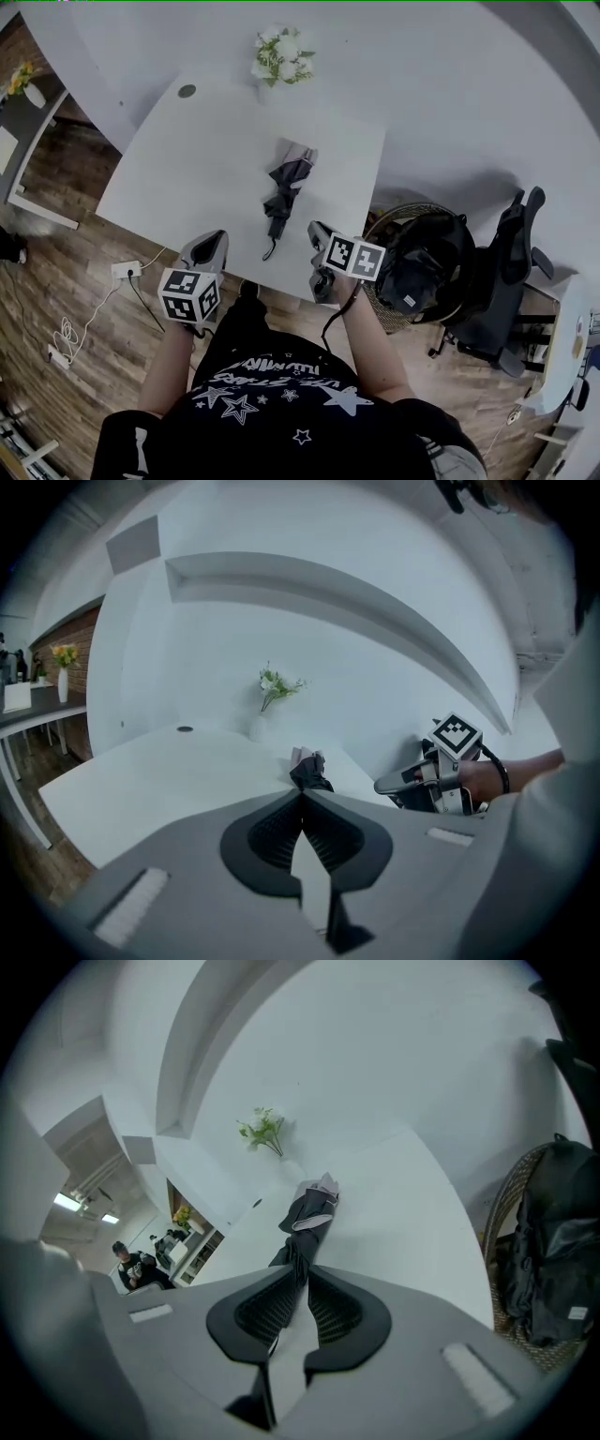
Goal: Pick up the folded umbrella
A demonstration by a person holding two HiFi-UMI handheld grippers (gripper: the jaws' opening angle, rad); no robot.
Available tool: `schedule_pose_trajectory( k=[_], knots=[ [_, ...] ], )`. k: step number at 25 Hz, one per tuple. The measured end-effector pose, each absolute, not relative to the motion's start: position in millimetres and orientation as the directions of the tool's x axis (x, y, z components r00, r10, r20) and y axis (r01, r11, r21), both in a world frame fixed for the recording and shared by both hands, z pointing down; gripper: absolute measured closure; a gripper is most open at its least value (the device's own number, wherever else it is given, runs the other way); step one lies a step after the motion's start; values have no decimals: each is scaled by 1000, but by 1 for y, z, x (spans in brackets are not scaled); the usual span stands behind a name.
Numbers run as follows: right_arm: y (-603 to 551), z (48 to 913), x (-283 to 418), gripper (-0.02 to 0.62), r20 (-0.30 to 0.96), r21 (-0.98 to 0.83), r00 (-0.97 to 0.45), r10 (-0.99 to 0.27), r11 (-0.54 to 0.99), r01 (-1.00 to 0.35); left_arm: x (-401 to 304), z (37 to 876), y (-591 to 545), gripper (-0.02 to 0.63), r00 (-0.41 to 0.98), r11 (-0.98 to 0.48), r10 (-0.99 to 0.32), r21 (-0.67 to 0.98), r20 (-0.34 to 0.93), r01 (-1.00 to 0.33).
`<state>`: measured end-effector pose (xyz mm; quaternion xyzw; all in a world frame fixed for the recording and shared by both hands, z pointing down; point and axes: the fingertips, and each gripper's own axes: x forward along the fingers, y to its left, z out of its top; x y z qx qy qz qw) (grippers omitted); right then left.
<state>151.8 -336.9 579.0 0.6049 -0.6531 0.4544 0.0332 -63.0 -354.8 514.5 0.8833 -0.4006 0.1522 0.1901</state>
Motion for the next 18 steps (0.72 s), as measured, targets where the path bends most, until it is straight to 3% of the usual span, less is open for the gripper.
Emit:
schedule_pose_trajectory(
  k=[8,13,18],
  knots=[
    [-386,592,143,471,622,-618,-257,-739,-262,-742,-57,519,-415,603,680,-648,-593,246,431,-721],
    [-413,608,138,390,640,-664,-256,-725,-352,-660,-55,526,-443,603,703,-667,-557,267,441,-696],
    [-431,626,134,335,693,-623,-226,-685,-411,-665,-57,533,-469,603,721,-681,-524,285,453,-674]
  ],
)
